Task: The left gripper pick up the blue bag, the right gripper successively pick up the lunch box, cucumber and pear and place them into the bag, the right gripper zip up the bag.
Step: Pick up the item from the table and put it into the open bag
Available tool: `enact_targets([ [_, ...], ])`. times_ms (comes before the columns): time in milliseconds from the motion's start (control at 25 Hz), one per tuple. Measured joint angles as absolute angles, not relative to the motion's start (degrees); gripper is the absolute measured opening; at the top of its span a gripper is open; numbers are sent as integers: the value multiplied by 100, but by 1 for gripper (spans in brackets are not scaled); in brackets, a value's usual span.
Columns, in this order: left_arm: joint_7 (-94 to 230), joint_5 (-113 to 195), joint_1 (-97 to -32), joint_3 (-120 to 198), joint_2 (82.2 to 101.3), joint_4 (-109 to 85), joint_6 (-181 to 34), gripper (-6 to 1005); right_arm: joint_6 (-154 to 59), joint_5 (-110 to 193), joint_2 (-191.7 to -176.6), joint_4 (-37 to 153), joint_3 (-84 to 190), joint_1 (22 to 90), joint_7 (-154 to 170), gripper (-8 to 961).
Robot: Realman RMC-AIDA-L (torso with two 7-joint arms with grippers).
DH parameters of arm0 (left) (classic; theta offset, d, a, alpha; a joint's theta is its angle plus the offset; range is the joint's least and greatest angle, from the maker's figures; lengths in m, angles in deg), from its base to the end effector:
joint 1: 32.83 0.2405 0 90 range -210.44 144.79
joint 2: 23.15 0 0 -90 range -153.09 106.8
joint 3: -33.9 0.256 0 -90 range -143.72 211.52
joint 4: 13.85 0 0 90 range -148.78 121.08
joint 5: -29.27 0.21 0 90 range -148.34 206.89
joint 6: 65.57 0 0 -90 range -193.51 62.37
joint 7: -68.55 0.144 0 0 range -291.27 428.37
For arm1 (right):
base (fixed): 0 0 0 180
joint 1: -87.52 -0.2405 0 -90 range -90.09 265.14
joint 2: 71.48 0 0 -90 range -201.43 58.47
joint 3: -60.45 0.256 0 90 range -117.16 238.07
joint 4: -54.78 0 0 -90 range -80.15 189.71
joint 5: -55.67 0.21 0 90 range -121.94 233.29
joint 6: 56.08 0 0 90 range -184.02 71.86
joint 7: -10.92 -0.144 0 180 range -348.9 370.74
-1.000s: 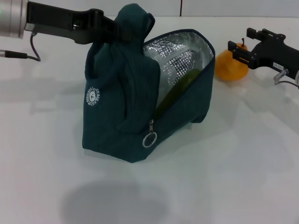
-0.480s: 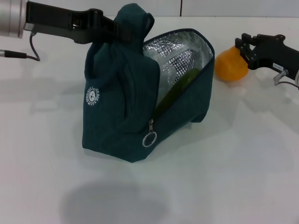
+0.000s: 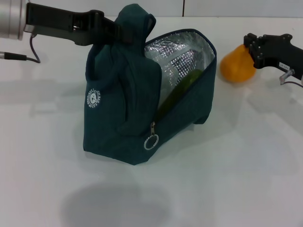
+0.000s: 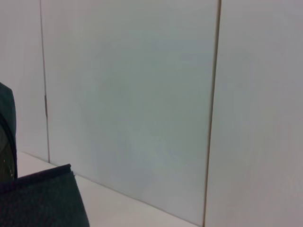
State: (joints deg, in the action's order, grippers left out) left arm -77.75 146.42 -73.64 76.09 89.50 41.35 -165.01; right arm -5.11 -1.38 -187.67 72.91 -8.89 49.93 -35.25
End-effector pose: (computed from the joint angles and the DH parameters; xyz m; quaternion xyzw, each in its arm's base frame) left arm -0.1785 0.3808 0.0815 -0.8305 -0.5189 -0.2016 0.0175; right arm 0.2531 0.4154 -0.0211 -0.8672 0.1734 0.2459 0.3968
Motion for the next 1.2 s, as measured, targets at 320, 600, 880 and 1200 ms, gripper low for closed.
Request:
enact_targets([
  [320, -7770, 14642, -7342, 7609, 8948, 4135, -16521, 40, -268, 215, -18718, 7429, -879, 5160, -3524, 22],
  [600, -7783, 14641, -7315, 7609, 8937, 4135, -16524, 40, 166, 535, -18684, 7974, -843, 5578, -3787, 23],
  [880, -7804, 14642, -7303, 7609, 8934, 4135, -16530, 41, 1346, 534, -18595, 8422, -809, 5740, -4964, 23],
  [1200, -7799, 14642, -7272, 7609, 8900, 4067, -16592, 41, 2265, 471, -18662, 8655, -1063, 5350, -5828, 23],
])
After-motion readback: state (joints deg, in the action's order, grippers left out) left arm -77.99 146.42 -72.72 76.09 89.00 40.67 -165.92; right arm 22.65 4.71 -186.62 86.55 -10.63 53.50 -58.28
